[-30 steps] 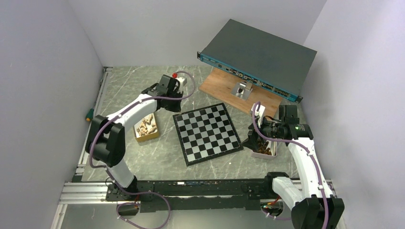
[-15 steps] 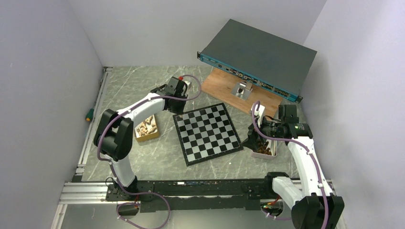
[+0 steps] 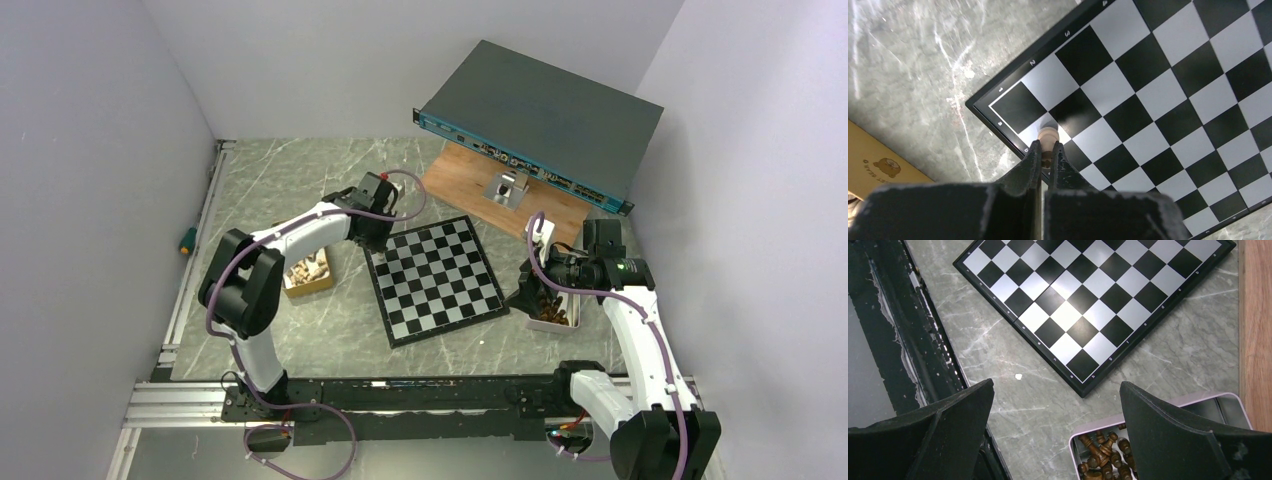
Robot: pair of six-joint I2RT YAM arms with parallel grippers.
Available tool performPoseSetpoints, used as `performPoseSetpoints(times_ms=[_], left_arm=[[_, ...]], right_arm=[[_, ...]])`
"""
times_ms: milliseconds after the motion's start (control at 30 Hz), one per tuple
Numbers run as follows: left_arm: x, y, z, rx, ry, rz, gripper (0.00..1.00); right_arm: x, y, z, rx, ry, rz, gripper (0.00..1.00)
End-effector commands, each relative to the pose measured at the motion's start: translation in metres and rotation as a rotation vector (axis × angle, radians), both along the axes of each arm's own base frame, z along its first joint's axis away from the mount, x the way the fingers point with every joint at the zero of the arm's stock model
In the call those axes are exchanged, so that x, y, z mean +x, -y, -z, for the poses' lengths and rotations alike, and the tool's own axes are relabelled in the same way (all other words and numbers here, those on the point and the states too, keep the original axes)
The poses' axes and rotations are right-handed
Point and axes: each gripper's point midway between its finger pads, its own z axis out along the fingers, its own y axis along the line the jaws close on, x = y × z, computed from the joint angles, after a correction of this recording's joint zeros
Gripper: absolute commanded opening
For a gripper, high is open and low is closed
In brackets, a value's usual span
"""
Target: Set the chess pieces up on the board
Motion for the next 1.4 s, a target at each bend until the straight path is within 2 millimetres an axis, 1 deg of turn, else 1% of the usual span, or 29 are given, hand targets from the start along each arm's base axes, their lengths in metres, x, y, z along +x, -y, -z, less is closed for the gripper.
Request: performPoseSetpoints(times_ms=[0,567,667,800,967,1100,1233,1367], left_arm=[[-0.004,0.0,-0.008,-0.015,0.021,-0.013,0.0],[-0.005,-0.005,0.0,0.018,0.005,-0.02,0.0],[-0.005,-0.006,0.001,0.024,0.002,-0.022,0.03],[-0.006,-0.006,0.002,0.027,0.0,-0.022,0.16],[-0.005,-0.005,0.001,0.02,-0.002,-0.02,0.28],[-0.002,-0.001,-0.006,0.005,0.005,-0.014,0.39],[0.001,0.0,-0.025,-0.012,0.046,-0.012,0.48],[-0.001,0.0,-0.056,-0.058,0.128,0.01,0.6]], right_arm=[[0.006,-0.001,-0.007,-0.002,0.04,-0.008,1.0],[0.006,0.0,-0.007,-0.004,0.044,-0.006,1.0],[0.006,0.0,-0.007,-0.005,0.044,-0.006,1.0],[0.007,0.0,-0.007,-0.006,0.044,-0.006,1.0],[0.007,0.0,-0.007,-0.006,0.044,-0.006,1.0],[0.006,0.0,-0.007,-0.005,0.043,-0.006,1.0],[0.006,0.0,-0.007,-0.004,0.042,-0.007,1.0],[0.006,0.0,-0.007,-0.004,0.043,-0.009,1.0]])
